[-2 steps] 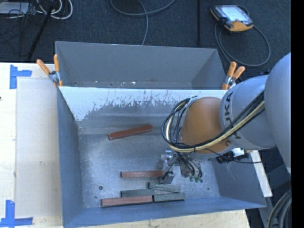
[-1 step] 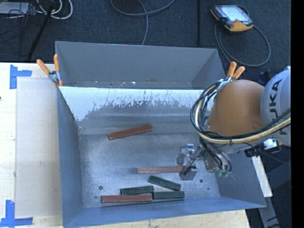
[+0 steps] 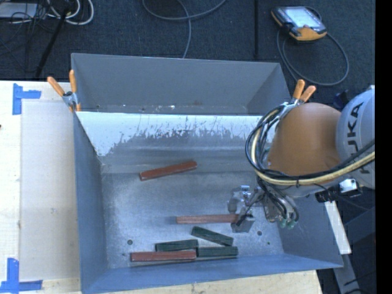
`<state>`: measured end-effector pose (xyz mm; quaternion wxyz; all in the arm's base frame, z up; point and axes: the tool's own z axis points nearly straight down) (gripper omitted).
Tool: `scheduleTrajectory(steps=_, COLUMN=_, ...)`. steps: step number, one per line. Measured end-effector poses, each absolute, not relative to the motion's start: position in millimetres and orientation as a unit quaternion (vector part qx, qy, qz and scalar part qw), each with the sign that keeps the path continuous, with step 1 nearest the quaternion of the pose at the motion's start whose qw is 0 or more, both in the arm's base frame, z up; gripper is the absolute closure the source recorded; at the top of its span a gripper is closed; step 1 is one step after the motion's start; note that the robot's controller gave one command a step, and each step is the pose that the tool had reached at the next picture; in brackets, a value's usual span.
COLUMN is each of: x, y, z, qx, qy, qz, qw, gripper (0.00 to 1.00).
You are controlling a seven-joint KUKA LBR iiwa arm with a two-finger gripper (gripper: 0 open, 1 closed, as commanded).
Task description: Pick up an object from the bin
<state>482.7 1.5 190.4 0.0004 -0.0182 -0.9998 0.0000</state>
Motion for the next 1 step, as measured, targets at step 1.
scheduleTrajectory(steps=1, x=493.9, y=-17.1, z=241.9, qx=-0.027, qy=-1.0, qz=0.0, qw=0.003, gripper=1.0)
